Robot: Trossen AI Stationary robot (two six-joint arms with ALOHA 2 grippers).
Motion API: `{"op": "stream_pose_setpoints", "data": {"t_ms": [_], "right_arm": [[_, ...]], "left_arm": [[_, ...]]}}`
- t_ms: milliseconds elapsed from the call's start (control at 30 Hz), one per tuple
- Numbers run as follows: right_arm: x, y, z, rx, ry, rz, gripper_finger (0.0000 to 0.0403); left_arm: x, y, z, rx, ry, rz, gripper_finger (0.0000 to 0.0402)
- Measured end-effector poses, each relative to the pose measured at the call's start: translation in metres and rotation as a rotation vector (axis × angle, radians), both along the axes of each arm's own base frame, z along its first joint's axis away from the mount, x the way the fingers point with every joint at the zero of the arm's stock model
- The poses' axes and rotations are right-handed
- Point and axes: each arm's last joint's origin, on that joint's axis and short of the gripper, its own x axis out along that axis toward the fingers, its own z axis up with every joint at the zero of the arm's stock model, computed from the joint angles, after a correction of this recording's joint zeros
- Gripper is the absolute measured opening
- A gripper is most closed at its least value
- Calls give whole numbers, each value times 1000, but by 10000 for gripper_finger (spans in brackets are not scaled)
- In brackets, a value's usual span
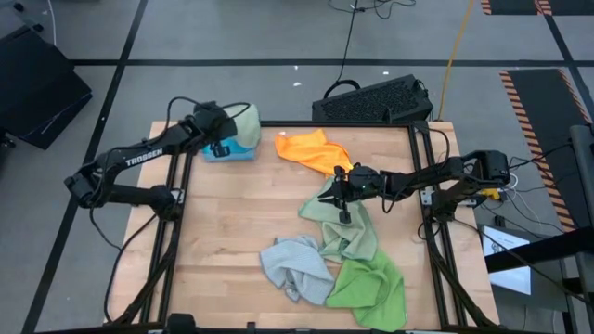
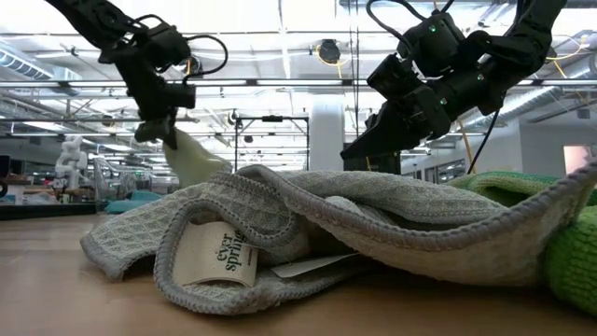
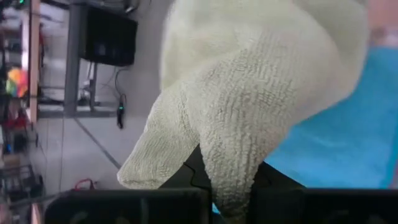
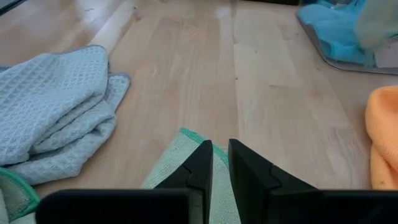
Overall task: Fold microfiber towels
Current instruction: Stack the left light green microfiber cloth on top of the blue microfiber cloth
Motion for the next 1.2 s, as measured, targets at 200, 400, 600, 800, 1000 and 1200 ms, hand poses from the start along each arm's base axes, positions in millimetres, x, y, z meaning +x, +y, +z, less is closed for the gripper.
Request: {"op": "stream_pose_setpoints", "data": {"t_ms": [200,400,600,800,1000,1200], "right_arm": [[0,0,0,-2,-1,1,45],[1,0,1,-29,-14,14,45],[1,0,3,-36,-36,16,45],[2,0,3,-27,-38,11,45],[2,0,3,-26,-38,11,45],[2,0,3,-35,-38,15,45]], "left_arm": [[-7,-7,-13,-130,58,-50,24],[-16,-15,-35,-202,116,-23,35],[-16,-16,-36,-171,125,56,108],[-15,-20,-30,-178,127,123,205],[-12,-18,-9,-300,-106,303,248],[-12,-22,12,-495,-237,388,247]]}}
